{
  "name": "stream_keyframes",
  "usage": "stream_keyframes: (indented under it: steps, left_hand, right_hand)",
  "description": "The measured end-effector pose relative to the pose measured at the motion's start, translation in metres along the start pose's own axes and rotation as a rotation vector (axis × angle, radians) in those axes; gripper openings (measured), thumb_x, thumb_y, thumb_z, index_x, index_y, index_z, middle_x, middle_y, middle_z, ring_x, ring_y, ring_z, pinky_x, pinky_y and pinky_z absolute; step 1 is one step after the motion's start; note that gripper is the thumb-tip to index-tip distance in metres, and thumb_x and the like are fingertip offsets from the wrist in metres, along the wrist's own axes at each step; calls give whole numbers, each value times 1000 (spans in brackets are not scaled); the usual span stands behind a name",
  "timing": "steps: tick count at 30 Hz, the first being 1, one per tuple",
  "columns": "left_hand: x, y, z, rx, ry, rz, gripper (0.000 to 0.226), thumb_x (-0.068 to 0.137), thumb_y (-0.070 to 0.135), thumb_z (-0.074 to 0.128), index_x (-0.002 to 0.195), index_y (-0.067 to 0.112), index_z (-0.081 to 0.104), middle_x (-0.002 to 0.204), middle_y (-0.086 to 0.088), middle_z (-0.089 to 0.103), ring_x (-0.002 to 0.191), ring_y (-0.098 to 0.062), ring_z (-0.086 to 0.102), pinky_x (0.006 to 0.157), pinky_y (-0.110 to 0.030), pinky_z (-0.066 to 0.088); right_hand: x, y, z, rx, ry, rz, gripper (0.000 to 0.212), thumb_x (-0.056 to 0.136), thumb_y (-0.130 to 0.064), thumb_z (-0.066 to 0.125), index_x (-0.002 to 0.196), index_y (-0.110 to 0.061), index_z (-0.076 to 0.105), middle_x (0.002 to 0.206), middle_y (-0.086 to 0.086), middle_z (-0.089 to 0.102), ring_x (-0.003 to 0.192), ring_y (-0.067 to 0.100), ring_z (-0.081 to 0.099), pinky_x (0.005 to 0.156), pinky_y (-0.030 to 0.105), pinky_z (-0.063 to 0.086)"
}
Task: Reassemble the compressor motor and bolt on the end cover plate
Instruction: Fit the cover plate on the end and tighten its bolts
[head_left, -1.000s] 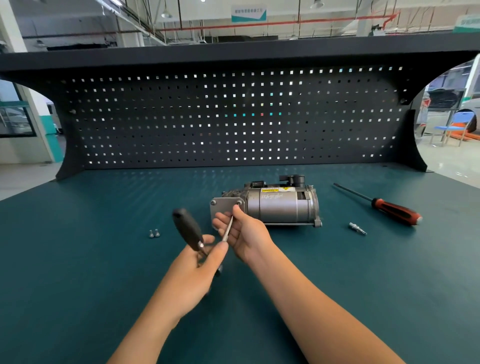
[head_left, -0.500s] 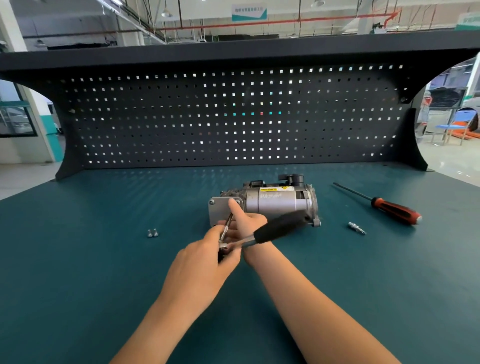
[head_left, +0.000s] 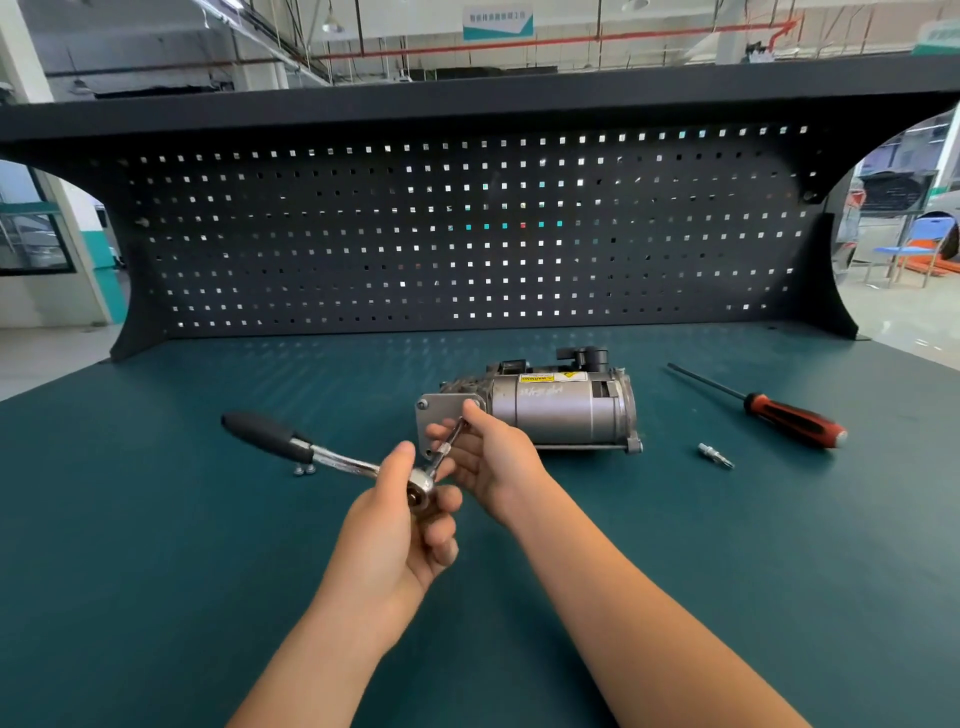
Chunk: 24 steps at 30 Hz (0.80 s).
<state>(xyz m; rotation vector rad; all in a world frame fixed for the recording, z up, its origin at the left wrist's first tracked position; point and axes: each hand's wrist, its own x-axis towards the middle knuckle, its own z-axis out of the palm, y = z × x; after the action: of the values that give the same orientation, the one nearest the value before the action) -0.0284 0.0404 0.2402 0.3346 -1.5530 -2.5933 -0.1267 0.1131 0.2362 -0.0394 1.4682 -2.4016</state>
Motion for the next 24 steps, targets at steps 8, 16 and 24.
stream_keyframes:
  steps: [8, 16, 24]
  left_hand:
    - [3, 5, -5, 1199, 121, 578, 18, 88, 41, 50, 80, 27, 59, 53, 9, 55, 50, -11, 51, 53, -30, 40]
    - [2, -11, -5, 1209, 82, 606, 34, 90, 46, 43, 107, 20, 56, 61, 10, 55, 59, -16, 55, 50, -22, 37]
    - [-7, 1, 4, 203, -125, -21, 33, 97, 36, 38, 82, 11, 54, 49, 3, 45, 30, -5, 22, 32, -16, 19]
  right_hand:
    - [4, 6, -3, -314, 158, -210, 40, 86, -35, 65, 59, -8, 57, 53, 2, 60, 48, 12, 56, 51, 21, 46]
    - [0, 6, 4, -87, 91, -82, 32, 94, -19, 54, 67, -2, 56, 44, 3, 61, 35, 11, 55, 40, 19, 45]
    - [-2, 4, 2, -41, 17, -23, 36, 96, -31, 50, 73, -5, 60, 55, 2, 68, 48, 14, 60, 53, 24, 49]
